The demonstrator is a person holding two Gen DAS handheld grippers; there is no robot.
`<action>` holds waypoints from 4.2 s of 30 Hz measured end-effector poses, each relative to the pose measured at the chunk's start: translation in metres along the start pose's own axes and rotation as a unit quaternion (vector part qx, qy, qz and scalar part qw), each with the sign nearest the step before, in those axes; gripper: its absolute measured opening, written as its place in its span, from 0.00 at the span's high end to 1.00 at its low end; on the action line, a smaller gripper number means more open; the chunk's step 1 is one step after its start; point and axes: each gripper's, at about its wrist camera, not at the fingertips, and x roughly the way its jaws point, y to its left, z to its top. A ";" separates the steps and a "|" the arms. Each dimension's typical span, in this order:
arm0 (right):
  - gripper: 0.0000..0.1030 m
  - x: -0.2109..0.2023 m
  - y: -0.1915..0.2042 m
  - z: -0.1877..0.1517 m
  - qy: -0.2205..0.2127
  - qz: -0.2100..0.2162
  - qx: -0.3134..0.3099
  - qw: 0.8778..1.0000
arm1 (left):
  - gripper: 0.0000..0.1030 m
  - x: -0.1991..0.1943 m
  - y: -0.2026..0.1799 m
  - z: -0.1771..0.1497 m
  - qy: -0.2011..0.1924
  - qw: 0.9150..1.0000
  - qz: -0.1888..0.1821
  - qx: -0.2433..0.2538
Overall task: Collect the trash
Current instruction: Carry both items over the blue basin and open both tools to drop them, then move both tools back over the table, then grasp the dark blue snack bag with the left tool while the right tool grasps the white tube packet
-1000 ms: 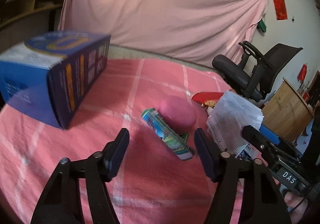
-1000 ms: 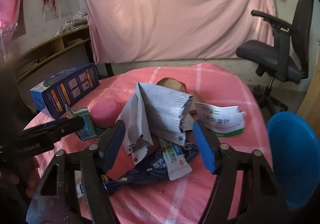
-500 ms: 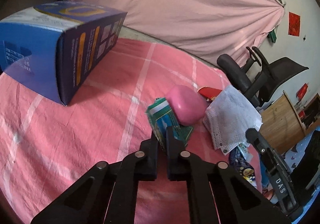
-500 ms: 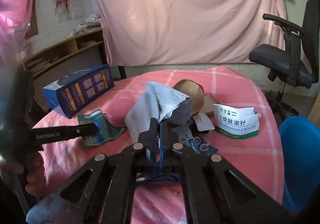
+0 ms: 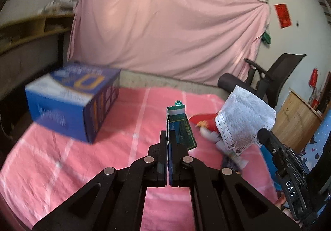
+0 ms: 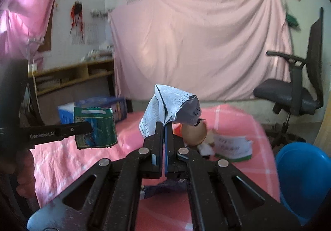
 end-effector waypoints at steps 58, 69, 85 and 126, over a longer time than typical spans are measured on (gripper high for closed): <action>0.22 -0.090 -0.221 -0.019 -0.005 -0.247 0.194 0.949 | 0.53 0.122 -0.248 -0.004 0.096 0.983 -0.129 0.085; 0.00 -0.086 -0.150 0.008 -0.084 -0.189 0.111 0.972 | 0.03 0.030 -0.163 0.004 -0.068 0.995 -0.043 0.065; 0.00 -0.060 -0.068 0.018 -0.078 -0.103 0.041 0.991 | 0.03 -0.016 -0.060 -0.036 -0.090 0.992 0.056 0.065; 0.36 0.041 -0.062 -0.028 0.199 -0.004 0.069 0.978 | 0.54 0.052 -0.069 -0.079 0.121 0.985 -0.091 0.081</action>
